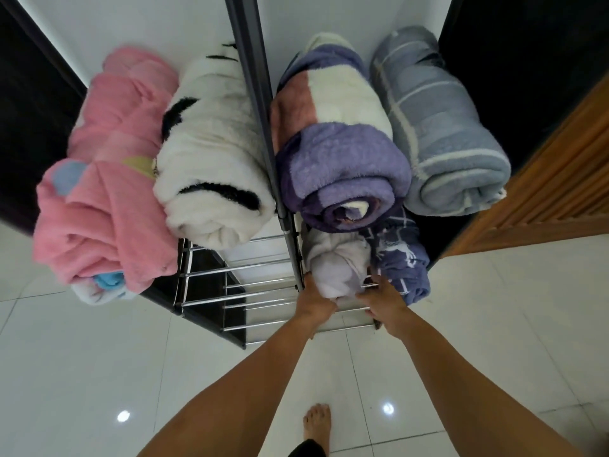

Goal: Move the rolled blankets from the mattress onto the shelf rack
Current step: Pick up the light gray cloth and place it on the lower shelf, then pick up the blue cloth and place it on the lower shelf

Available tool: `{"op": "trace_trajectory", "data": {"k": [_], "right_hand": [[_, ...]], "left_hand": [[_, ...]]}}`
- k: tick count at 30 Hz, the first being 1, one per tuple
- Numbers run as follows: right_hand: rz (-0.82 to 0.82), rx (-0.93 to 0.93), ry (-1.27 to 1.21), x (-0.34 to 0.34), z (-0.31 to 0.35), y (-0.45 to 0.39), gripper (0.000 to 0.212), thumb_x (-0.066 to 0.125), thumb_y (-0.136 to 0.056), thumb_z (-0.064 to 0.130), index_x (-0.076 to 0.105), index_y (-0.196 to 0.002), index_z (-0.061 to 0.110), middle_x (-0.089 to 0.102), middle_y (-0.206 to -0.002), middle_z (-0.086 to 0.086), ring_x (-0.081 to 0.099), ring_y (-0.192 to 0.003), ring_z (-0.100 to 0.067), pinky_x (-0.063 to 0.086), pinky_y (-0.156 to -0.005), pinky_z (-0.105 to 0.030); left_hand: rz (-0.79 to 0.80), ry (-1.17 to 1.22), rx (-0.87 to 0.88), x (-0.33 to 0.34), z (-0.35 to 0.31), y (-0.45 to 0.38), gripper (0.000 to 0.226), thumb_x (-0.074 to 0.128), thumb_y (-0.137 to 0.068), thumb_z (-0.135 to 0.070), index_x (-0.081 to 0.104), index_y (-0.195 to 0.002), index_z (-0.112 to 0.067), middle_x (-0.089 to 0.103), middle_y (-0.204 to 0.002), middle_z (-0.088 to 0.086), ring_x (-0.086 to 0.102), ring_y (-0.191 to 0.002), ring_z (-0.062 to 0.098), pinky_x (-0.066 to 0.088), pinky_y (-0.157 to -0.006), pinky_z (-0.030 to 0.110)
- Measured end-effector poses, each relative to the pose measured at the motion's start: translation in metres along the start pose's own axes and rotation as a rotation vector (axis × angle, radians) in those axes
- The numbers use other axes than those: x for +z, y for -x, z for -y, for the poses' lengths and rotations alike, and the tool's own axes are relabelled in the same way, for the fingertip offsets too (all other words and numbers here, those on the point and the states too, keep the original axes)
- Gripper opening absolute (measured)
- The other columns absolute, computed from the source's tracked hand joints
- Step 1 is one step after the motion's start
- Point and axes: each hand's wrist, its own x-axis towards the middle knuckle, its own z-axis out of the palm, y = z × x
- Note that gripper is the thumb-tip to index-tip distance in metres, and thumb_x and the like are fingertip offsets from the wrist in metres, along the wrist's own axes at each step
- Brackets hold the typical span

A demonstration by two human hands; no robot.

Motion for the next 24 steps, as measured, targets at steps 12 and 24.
{"op": "trace_trajectory", "data": {"k": [12, 24], "right_hand": [[-0.142, 0.077, -0.237, -0.118, -0.110, 0.166, 0.044, 0.058, -0.090, 0.003, 0.043, -0.130, 0.010, 0.060, -0.102, -0.012, 0.059, -0.094, -0.028, 0.048, -0.087, -0.037], [-0.739, 0.045, -0.889, -0.252, -0.324, 0.439, 0.011, 0.048, -0.095, 0.010, 0.059, -0.091, 0.013, 0.069, -0.065, -0.001, 0.061, -0.050, -0.008, 0.048, -0.053, -0.022]], "left_hand": [[0.166, -0.655, 0.208, 0.051, -0.004, 0.125, 0.068, 0.061, -0.083, -0.018, 0.034, -0.144, -0.005, 0.044, -0.146, 0.015, 0.044, -0.132, 0.029, 0.039, -0.107, 0.031], [0.777, -1.003, 0.434, 0.226, 0.026, 0.316, 0.053, 0.063, -0.087, -0.026, 0.046, -0.136, -0.015, 0.054, -0.131, 0.013, 0.057, -0.117, 0.027, 0.049, -0.077, 0.028]]}}
